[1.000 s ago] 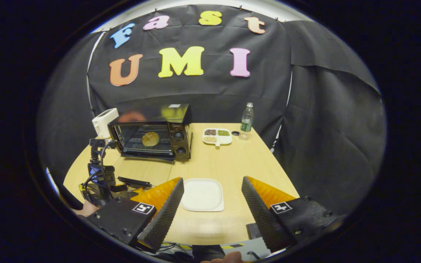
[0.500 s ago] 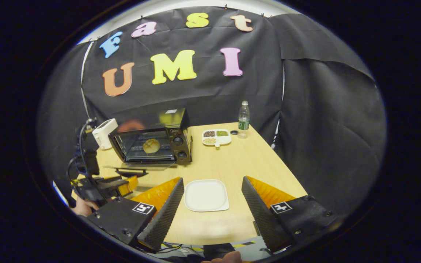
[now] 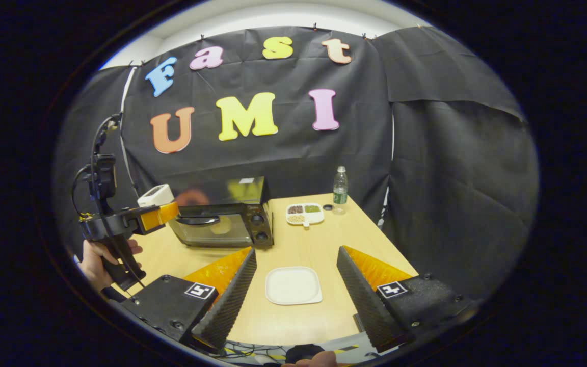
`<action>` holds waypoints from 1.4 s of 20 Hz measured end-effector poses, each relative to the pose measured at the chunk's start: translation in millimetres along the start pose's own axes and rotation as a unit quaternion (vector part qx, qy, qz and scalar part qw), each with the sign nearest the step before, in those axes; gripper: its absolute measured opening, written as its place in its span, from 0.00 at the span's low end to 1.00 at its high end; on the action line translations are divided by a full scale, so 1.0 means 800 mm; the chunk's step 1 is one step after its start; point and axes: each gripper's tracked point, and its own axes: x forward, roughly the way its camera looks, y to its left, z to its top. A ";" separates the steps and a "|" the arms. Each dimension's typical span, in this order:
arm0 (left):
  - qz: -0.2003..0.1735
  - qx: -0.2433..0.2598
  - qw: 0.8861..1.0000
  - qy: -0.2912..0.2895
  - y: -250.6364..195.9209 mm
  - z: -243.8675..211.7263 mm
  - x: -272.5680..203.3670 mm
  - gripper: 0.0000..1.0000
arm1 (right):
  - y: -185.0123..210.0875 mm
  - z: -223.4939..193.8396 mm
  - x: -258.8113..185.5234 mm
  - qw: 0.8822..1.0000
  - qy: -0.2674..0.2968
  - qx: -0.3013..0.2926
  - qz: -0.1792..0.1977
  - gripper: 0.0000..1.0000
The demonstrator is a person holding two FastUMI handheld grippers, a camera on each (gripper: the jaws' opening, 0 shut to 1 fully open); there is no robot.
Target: Open the electric oven with the left hand, put the food in, and close the electric oven.
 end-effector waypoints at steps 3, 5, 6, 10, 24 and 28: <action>-0.008 0.007 0.999 -0.040 -0.002 0.047 -0.045 0.93 | 0.017 0.023 -0.020 0.999 -0.028 -0.018 0.008 0.97; -0.014 0.006 0.998 -0.057 -0.004 0.060 -0.069 0.93 | 0.025 0.043 -0.037 0.998 -0.054 -0.040 0.004 0.97; -0.016 0.006 0.998 -0.063 -0.006 0.068 -0.086 0.93 | 0.031 0.052 -0.046 0.997 -0.064 -0.047 0.002 0.97; -0.018 0.004 0.996 -0.084 -0.015 0.097 -0.151 0.93 | 0.055 0.075 -0.081 0.995 -0.089 -0.035 0.017 0.97; 0.041 -0.011 0.995 -0.095 -0.068 0.076 -0.338 0.93 | 0.059 0.076 -0.195 0.986 -0.132 -0.033 0.096 0.97; 0.048 -0.011 0.995 -0.085 -0.087 0.054 -0.377 0.93 | 0.047 0.053 -0.221 0.986 -0.126 -0.020 0.103 0.97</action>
